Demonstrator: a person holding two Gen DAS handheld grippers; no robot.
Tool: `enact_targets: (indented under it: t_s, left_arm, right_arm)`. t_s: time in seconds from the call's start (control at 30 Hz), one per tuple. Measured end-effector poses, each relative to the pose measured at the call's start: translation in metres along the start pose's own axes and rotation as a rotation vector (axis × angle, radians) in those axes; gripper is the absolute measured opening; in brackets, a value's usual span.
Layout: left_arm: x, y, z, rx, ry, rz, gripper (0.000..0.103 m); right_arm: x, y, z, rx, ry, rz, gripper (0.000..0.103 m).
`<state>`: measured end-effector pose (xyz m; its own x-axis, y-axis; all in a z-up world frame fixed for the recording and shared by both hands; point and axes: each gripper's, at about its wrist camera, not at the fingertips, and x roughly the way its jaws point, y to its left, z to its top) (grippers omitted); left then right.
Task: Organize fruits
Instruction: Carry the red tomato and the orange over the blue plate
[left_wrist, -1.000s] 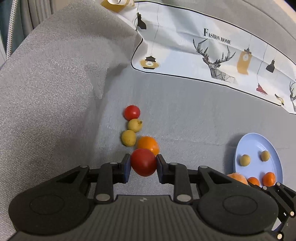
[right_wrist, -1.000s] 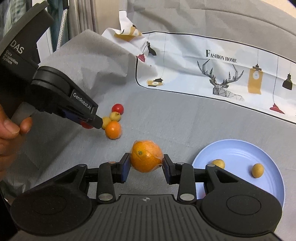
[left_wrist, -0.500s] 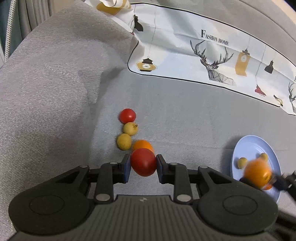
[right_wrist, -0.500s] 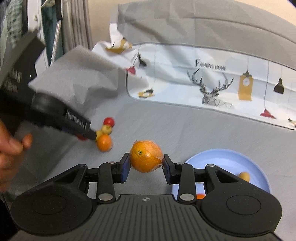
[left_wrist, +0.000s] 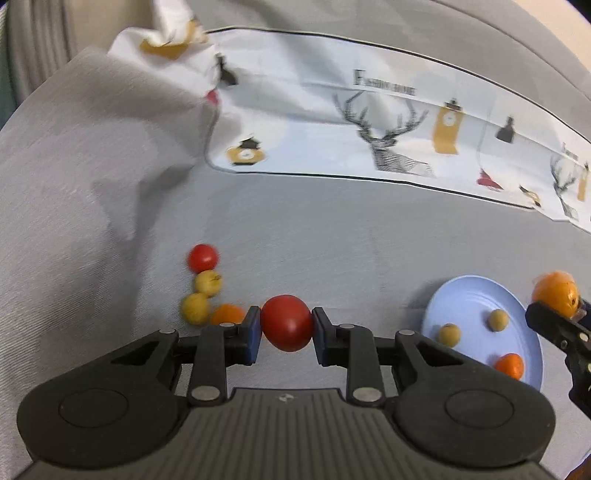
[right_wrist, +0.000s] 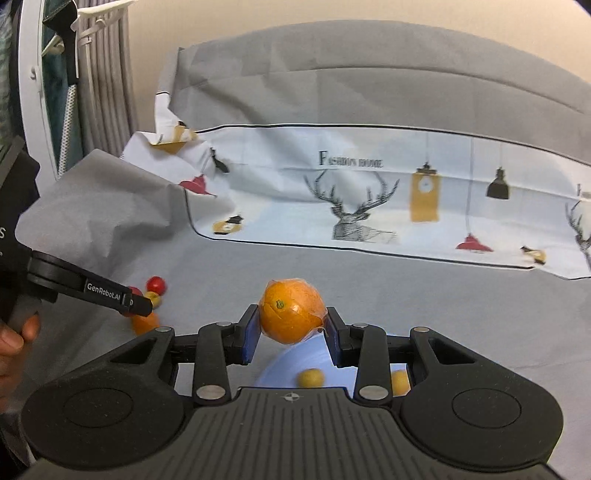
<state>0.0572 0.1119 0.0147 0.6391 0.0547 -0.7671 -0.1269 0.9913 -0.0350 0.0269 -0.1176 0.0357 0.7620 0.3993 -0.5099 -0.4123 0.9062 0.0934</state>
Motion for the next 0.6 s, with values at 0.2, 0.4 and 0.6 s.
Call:
enact_targets:
  t_s: [0.2,0.4,0.6]
  left_arm:
    - [0.002,-0.031,-0.003,0.044,-0.028,-0.027,0.032]
    - [0.004,-0.055,-0.005,0.073,-0.059,-0.046,0.032]
    - [-0.005,-0.058,-0.001,0.070,-0.119,-0.116,0.032]
  right_arm:
    - [-0.010,-0.025,0.000,-0.010,-0.005,-0.062,0.038]
    - [-0.019,-0.053,-0.002,0.022,-0.008,-0.130,0.038]
    - [-0.024,-0.069,-0.005,0.035,0.002,-0.177,0.038]
